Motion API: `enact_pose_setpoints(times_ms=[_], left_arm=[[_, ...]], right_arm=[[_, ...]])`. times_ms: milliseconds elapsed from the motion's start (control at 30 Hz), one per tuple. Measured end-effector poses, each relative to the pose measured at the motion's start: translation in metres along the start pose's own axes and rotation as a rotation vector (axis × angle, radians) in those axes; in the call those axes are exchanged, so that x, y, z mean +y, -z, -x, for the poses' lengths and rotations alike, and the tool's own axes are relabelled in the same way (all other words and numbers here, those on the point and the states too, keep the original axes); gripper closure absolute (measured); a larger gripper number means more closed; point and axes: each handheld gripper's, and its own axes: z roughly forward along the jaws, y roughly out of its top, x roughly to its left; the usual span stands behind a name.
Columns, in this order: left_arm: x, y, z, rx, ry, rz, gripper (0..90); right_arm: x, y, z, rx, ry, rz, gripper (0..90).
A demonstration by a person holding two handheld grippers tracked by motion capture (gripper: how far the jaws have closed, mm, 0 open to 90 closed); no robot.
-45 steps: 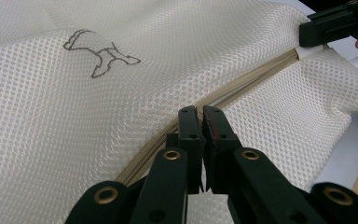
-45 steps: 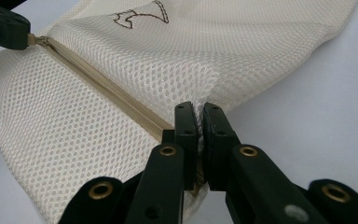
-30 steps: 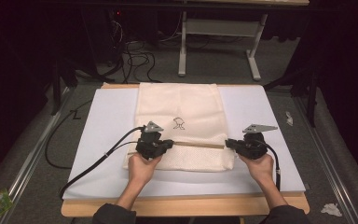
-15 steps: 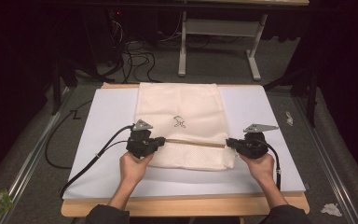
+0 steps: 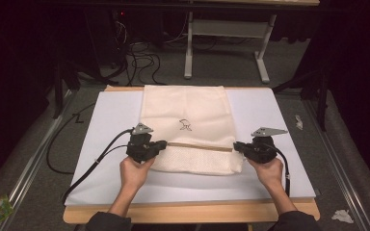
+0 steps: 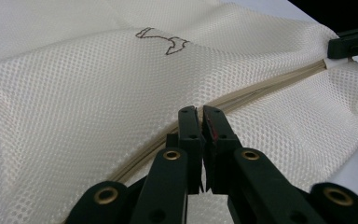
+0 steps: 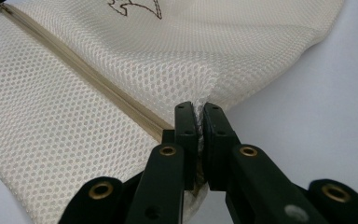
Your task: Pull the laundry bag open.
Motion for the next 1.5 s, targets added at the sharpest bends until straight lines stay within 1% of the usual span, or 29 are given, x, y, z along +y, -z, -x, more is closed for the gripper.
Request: enact_pose_setpoints(times_ms=[100, 167, 367, 400, 433, 467, 500, 567, 633, 800, 900, 967, 1100, 1133, 1233, 1500], left_arm=[[0.000, 0.002, -0.002, -0.004, 0.004, 0.000, 87.3], [-0.001, 0.003, -0.002, -0.004, 0.002, 0.001, 87.3], [-0.002, 0.004, -0.003, -0.004, 0.004, 0.005, 87.3], [-0.001, 0.004, -0.003, -0.002, 0.004, 0.006, 87.3], [-0.001, 0.005, -0.004, 0.018, 0.000, 0.004, 87.3], [-0.001, 0.005, -0.005, 0.028, 0.000, 0.002, 87.3], [-0.001, 0.007, -0.006, 0.033, 0.005, 0.001, 87.3], [-0.002, 0.010, -0.008, 0.032, 0.008, 0.004, 87.3], [-0.002, 0.011, -0.009, 0.034, 0.010, 0.005, 87.3], [-0.002, 0.012, -0.011, 0.031, 0.016, 0.008, 87.3], [-0.002, 0.012, -0.012, 0.028, 0.017, 0.011, 87.3], [-0.002, 0.013, -0.012, 0.044, 0.014, 0.014, 87.3], [-0.004, 0.018, -0.018, 0.041, 0.026, 0.015, 87.3], [-0.004, 0.019, -0.019, 0.049, 0.028, 0.018, 87.3], [-0.004, 0.021, -0.022, 0.048, 0.030, 0.023, 87.2], [-0.005, 0.027, -0.027, 0.073, 0.037, 0.028, 87.3]], right_arm=[[0.000, 0.000, 0.001, 0.004, -0.007, 0.001, 87.2], [0.000, 0.000, 0.000, 0.001, 0.001, 0.000, 87.3], [0.002, 0.001, 0.000, 0.006, 0.001, 0.003, 87.3], [0.002, 0.001, 0.000, 0.007, 0.002, 0.003, 87.2], [0.002, 0.000, 0.000, 0.007, 0.004, 0.003, 87.3], [0.002, 0.000, 0.000, -0.007, 0.007, -0.004, 87.3], [0.002, 0.001, 0.001, -0.011, 0.005, -0.006, 87.3], [0.001, 0.002, 0.004, -0.011, -0.004, -0.004, 87.3], [0.001, 0.002, 0.004, -0.010, -0.012, -0.003, 87.2], [0.001, 0.000, 0.004, -0.005, -0.001, -0.007, 87.2], [0.001, 0.001, 0.004, -0.001, -0.005, -0.009, 87.2], [0.001, 0.002, 0.004, -0.006, -0.007, -0.011, 87.2], [0.000, 0.003, 0.008, -0.007, -0.023, -0.009, 87.2], [0.000, 0.003, 0.008, -0.009, -0.017, -0.008, 87.3], [0.000, 0.002, 0.008, -0.009, -0.013, -0.011, 87.2], [0.000, 0.002, 0.011, -0.015, -0.017, -0.014, 87.2]])
